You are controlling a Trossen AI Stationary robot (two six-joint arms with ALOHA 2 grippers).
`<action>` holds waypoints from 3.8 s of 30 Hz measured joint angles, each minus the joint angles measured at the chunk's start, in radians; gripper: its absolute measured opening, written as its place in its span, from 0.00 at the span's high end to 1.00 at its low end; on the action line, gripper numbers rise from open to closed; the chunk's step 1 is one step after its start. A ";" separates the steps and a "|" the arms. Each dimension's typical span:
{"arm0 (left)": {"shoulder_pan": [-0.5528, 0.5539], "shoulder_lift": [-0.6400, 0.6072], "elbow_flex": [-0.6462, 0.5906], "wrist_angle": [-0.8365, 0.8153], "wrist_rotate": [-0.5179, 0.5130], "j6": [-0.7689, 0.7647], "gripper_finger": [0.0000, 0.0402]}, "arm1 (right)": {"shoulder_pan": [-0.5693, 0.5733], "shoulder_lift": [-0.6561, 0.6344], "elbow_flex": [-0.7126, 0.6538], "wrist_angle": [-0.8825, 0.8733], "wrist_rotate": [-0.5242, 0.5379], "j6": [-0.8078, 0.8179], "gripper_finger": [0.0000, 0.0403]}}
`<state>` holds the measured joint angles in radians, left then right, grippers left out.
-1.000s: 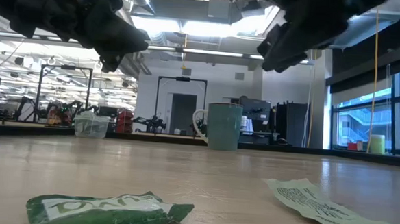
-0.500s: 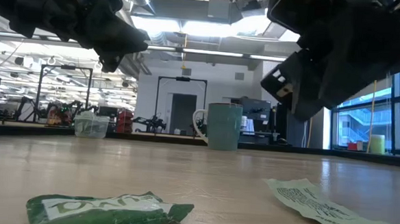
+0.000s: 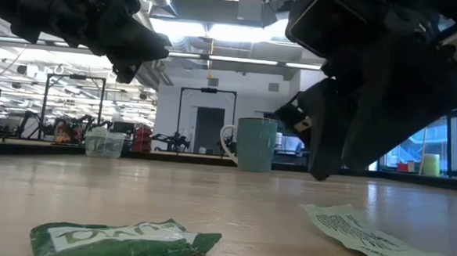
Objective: Pick and place Stevia / Truvia into bins
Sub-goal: Put the stevia packet into the transparent bin
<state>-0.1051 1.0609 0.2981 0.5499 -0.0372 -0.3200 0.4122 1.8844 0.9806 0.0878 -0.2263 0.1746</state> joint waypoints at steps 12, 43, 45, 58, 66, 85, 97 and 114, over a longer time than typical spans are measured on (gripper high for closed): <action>-0.001 0.000 0.000 -0.009 0.000 -0.011 0.81 | 0.012 0.089 0.098 -0.117 -0.038 -0.033 0.70; -0.001 0.000 0.000 -0.016 0.000 -0.029 0.81 | 0.035 0.127 0.105 -0.177 0.077 -0.132 0.90; -0.001 0.000 0.000 -0.018 0.000 -0.029 0.81 | 0.034 0.129 0.105 -0.177 0.079 -0.139 0.96; -0.001 0.000 0.000 -0.022 -0.025 -0.035 0.81 | 0.013 0.062 0.095 -0.210 0.279 -0.200 1.00; 0.000 0.000 0.000 -0.001 -0.058 -0.077 0.81 | 0.012 -0.002 0.173 -0.294 0.535 -0.287 1.00; 0.002 0.005 -0.001 0.116 -0.178 -0.113 0.62 | -0.101 -0.005 0.327 -0.074 1.175 -0.766 1.00; 0.003 0.005 0.000 0.113 -0.257 0.004 0.59 | -0.180 -0.005 0.328 0.056 1.089 -0.813 1.00; 0.003 0.005 0.000 0.128 -0.286 0.056 0.60 | -0.187 -0.007 0.328 0.187 0.998 -0.813 1.00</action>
<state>-0.1020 1.0660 0.2981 0.6781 -0.3234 -0.2638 0.2253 1.8778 1.3083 0.2749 0.7715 -0.6381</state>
